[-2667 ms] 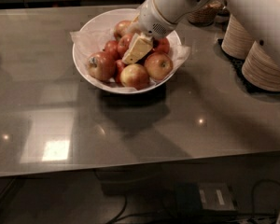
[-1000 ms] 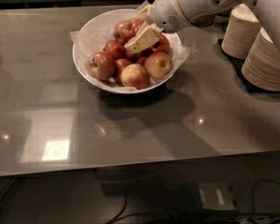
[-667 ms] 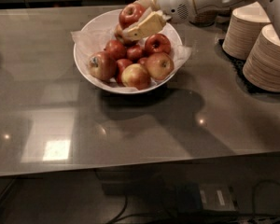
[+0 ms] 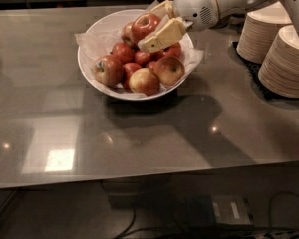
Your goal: Pick apple from white bowl
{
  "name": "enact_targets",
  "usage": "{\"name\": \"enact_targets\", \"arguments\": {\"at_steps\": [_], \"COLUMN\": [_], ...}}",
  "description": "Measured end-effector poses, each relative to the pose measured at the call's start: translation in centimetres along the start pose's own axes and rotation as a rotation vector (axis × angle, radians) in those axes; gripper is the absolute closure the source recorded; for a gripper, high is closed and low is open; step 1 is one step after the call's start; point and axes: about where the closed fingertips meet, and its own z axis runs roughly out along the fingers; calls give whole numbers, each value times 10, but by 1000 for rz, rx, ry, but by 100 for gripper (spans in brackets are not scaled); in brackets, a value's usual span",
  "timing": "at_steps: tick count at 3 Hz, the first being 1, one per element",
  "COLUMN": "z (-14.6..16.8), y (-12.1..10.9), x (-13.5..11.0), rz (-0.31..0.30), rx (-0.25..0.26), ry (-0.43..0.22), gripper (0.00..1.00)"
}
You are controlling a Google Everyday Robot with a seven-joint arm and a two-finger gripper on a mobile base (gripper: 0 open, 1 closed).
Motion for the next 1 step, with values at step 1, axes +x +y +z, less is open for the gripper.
{"name": "enact_targets", "arguments": {"at_steps": [1], "z": [0], "y": [0], "x": [0], "rz": [0], "rx": [0], "ry": [0], "gripper": [100]}}
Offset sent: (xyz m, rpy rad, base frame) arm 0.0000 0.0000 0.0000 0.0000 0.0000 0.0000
